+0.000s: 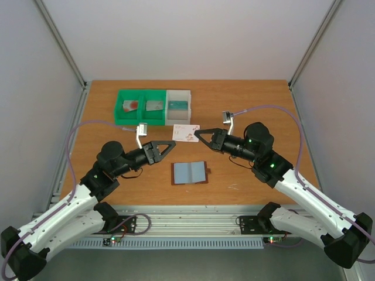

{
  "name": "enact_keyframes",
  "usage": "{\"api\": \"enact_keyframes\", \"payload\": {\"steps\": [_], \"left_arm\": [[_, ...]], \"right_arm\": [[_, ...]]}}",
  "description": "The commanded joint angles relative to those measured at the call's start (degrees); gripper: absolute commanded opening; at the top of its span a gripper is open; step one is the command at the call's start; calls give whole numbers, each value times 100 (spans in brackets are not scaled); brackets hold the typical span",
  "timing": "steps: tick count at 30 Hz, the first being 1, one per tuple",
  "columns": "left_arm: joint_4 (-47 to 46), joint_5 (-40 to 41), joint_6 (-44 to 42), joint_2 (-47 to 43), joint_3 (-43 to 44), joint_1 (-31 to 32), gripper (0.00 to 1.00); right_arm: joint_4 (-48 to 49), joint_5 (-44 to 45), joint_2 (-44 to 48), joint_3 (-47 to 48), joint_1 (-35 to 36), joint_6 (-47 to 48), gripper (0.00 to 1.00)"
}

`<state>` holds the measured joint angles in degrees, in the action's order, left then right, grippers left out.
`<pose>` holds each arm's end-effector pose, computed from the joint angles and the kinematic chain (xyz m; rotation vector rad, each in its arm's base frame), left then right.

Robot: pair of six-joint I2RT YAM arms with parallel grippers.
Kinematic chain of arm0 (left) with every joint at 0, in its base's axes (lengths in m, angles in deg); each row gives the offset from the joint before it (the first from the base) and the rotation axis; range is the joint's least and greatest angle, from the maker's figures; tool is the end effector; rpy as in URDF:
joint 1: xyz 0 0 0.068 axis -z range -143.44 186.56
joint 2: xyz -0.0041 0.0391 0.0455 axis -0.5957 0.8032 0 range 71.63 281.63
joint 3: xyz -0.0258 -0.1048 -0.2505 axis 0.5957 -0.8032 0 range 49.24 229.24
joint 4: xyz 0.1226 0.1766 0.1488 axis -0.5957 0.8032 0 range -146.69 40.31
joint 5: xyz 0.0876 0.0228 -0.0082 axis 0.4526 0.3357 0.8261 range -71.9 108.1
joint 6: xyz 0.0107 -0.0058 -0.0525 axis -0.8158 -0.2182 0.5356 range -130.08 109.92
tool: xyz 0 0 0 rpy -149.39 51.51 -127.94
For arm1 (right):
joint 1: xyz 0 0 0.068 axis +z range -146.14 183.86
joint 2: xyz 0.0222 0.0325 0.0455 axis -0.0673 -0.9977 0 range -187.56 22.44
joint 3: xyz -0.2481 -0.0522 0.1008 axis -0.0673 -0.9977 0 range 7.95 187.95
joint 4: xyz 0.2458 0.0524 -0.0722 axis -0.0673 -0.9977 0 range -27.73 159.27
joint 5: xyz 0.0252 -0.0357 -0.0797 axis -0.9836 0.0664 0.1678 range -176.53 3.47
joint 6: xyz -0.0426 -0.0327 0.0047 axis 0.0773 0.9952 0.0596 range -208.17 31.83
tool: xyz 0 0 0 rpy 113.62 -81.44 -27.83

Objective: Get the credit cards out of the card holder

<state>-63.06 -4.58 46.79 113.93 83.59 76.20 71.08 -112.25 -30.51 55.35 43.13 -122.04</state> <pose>0.1318 -0.1270 0.3138 0.0785 1.8531 -1.5643 0.1577 0.1489 0.3534 -0.4610 1.7484 1.3112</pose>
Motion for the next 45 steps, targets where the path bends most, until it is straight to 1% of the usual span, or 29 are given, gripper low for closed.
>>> {"api": "enact_keyframes", "payload": {"steps": [1, 5, 9, 11, 13, 16, 17, 20, 23, 24, 26, 31, 33, 35, 37, 38, 42, 45], "left_arm": [[-663, 167, 196, -64, -108, 26, 37], [-783, 167, 224, -4, -99, 26, 30], [-1071, 166, 326, 24, -162, 26, 28], [-1138, 180, 368, 28, -182, 22, 25], [-1184, 181, 386, 36, -196, 21, 20], [-1196, 183, 398, 42, -208, 26, 3], [-1226, 189, 399, 39, -221, 22, 1], [-1249, 226, 390, 4, -261, 21, 0], [-1170, 229, 325, -11, -256, 26, 0], [-1151, 225, 298, -4, -255, 21, 1], [-1105, 220, 268, -12, -254, 22, 0], [-741, 281, 36, -75, -183, 26, 0], [-313, 374, -155, -97, -42, 26, 1], [187, 486, -435, -95, 148, 20, 1], [560, 594, -670, -84, 332, 10, 1], [750, 636, -824, -68, 441, -4, 0], [1529, 841, -1335, 130, 852, -82, 0], [1739, 905, -1562, 262, 990, -251, 0]], "right_arm": [[347, -104, 28, -42, -8, -159, 1], [455, -188, -20, -88, -10, -233, 1], [527, -277, -92, -120, -15, -289, 1], [548, -301, -116, -135, -9, -311, 1], [570, -303, -121, -157, -8, -315, 1], [584, -300, -118, -193, -12, -326, 1], [592, -294, -121, -196, -11, -328, 1], [593, -306, -129, -228, -9, -323, 2], [550, -310, -107, -266, -9, -294, 7], [512, -306, -92, -280, -12, -269, 9], [372, -282, -40, -290, -11, -178, 18], [-213, -162, 173, -344, -14, 161, 46], [-607, -91, 299, -336, -15, 390, 62], [-983, 38, 441, -316, -11, 614, 75], [-1271, 118, 572, -297, -7, 829, 93], [-1415, 144, 618, -286, -11, 931, 98], [-1851, 220, 781, -266, -7, 1224, 98], [-2058, 272, 875, -250, -12, 1412, 99]]}}
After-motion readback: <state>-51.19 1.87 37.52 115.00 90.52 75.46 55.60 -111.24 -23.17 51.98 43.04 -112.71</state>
